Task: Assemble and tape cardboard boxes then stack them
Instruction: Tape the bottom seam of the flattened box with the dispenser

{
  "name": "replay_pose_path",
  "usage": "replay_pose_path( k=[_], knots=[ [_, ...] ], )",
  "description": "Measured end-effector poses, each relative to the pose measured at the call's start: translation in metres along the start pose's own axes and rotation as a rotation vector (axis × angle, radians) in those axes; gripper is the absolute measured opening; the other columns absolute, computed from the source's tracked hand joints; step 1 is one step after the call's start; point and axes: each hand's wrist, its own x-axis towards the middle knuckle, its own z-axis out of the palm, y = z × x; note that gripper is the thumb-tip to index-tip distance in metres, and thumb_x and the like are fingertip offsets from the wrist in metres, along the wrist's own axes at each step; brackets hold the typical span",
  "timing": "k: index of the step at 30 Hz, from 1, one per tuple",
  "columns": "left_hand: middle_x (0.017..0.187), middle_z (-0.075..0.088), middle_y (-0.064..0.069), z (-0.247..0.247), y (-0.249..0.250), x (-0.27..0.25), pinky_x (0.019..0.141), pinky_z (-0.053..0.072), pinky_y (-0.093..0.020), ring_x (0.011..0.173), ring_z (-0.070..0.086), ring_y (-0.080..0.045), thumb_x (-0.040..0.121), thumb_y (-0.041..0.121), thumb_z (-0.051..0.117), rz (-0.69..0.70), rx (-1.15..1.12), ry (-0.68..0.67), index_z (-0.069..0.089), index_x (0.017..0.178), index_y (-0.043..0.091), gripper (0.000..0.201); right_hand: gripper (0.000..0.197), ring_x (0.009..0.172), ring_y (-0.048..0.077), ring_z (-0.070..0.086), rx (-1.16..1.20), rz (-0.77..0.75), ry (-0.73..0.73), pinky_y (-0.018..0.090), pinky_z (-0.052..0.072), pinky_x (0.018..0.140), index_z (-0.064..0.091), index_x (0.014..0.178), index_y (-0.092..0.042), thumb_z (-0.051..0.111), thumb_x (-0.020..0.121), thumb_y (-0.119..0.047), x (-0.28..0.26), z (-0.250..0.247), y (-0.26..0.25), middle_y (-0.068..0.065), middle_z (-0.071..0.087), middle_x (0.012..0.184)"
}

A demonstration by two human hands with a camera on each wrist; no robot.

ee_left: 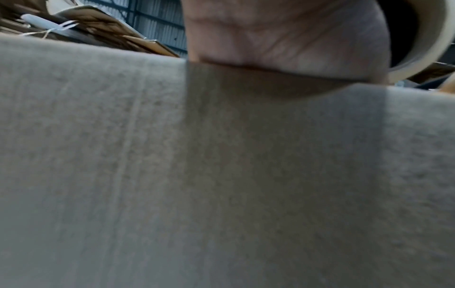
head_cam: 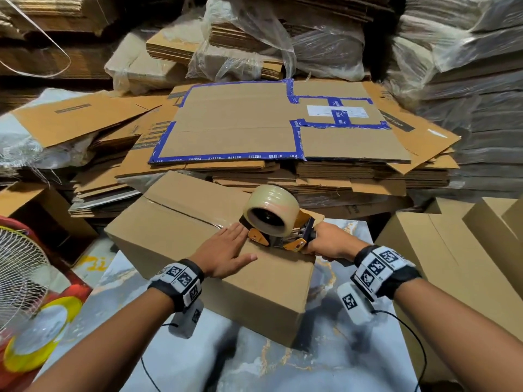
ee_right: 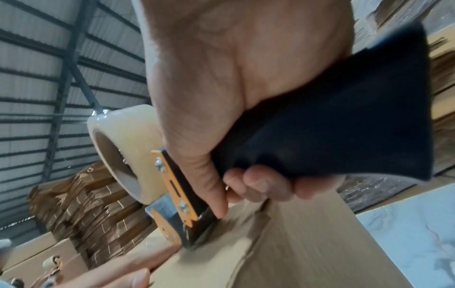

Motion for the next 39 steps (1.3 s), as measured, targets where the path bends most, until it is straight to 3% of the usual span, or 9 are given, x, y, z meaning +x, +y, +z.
replay_pose_path(
  k=[8,14,17,19,23,28,31,36,39],
  knots=[
    [0.169,-0.006,-0.008,-0.001,0.009,0.0,0.127,0.001,-0.037,0.156,-0.004,-0.018,0.075,0.09,-0.01,-0.066,0.039,-0.026,0.002,0.162,0.011,0.119,0.016,0.048,0.015,0.045,0.13,0.065,0.038,0.022,0.035,0.042,0.065,0.07,-0.008,0.072,0.084,-0.005,-0.025,-0.011,0.055,0.003,0.056,0.059],
    [0.169,0.014,-0.009,0.005,0.074,0.014,0.127,0.007,-0.045,0.156,0.006,-0.023,0.086,0.088,0.013,0.042,-0.045,0.06,0.019,0.16,0.014,0.105,0.015,0.054,0.019,0.055,0.212,0.027,-0.033,0.026,0.046,0.051,0.064,0.074,-0.008,0.067,0.088,-0.005,-0.021,-0.015,0.06,0.008,0.063,0.062],
    [0.166,0.024,-0.008,0.015,0.101,0.019,0.126,0.01,-0.049,0.155,0.011,-0.024,0.081,0.093,0.013,-0.023,-0.065,0.07,0.037,0.153,0.015,0.109,0.012,0.064,0.019,0.065,0.237,-0.003,-0.064,0.026,0.052,0.057,0.07,0.094,-0.001,0.059,0.09,0.0,-0.02,-0.011,0.063,0.015,0.071,0.079],
    [0.165,0.026,-0.008,0.016,0.11,0.019,0.125,0.011,-0.05,0.154,0.012,-0.025,0.077,0.097,0.012,-0.082,-0.05,0.087,0.041,0.15,0.014,0.115,0.014,0.062,0.016,0.064,0.293,-0.024,-0.056,0.023,0.05,0.054,0.069,0.095,0.002,0.057,0.089,0.005,-0.019,-0.004,0.065,0.013,0.07,0.075],
    [0.169,0.011,-0.012,0.016,0.114,0.019,0.126,0.005,-0.051,0.156,-0.002,-0.028,0.069,0.102,0.006,-0.152,-0.038,0.048,0.022,0.16,0.01,0.13,0.013,0.049,0.013,0.048,0.358,-0.007,-0.041,0.026,0.037,0.049,0.065,0.079,-0.004,0.059,0.087,0.004,-0.014,0.012,0.069,0.001,0.055,0.054],
    [0.168,0.017,-0.011,0.017,0.096,0.02,0.126,0.008,-0.051,0.156,0.005,-0.026,0.073,0.1,0.005,-0.146,-0.001,0.045,0.025,0.159,0.011,0.125,0.009,0.051,0.012,0.045,0.285,-0.007,0.033,0.024,0.035,0.046,0.068,0.088,-0.004,0.064,0.082,-0.01,-0.001,0.022,0.056,0.002,0.058,0.061],
    [0.167,0.019,-0.011,0.019,0.086,0.02,0.125,0.011,-0.051,0.155,0.008,-0.025,0.073,0.099,0.001,-0.14,0.029,0.041,0.028,0.158,0.012,0.124,0.004,0.05,0.014,0.045,0.248,0.009,0.043,0.022,0.033,0.044,0.065,0.078,-0.007,0.062,0.081,-0.008,0.001,0.017,0.048,0.005,0.059,0.061],
    [0.168,-0.007,-0.014,0.018,0.087,0.017,0.127,0.002,-0.049,0.156,-0.008,-0.025,0.072,0.097,-0.001,-0.156,0.017,0.007,0.001,0.161,0.005,0.128,0.015,0.052,0.018,0.045,0.255,0.038,0.021,0.026,0.035,0.046,0.063,0.08,-0.001,0.069,0.084,-0.014,-0.018,-0.01,0.08,0.005,0.056,0.061],
    [0.167,-0.009,-0.016,0.016,0.09,0.016,0.127,0.0,-0.048,0.156,-0.009,-0.027,0.077,0.095,0.003,-0.189,0.011,0.033,-0.001,0.16,0.004,0.123,0.03,0.056,0.019,0.046,0.267,0.044,0.012,0.031,0.036,0.052,0.063,0.088,0.006,0.072,0.082,-0.022,-0.03,-0.014,0.097,0.004,0.056,0.061]
  ],
)
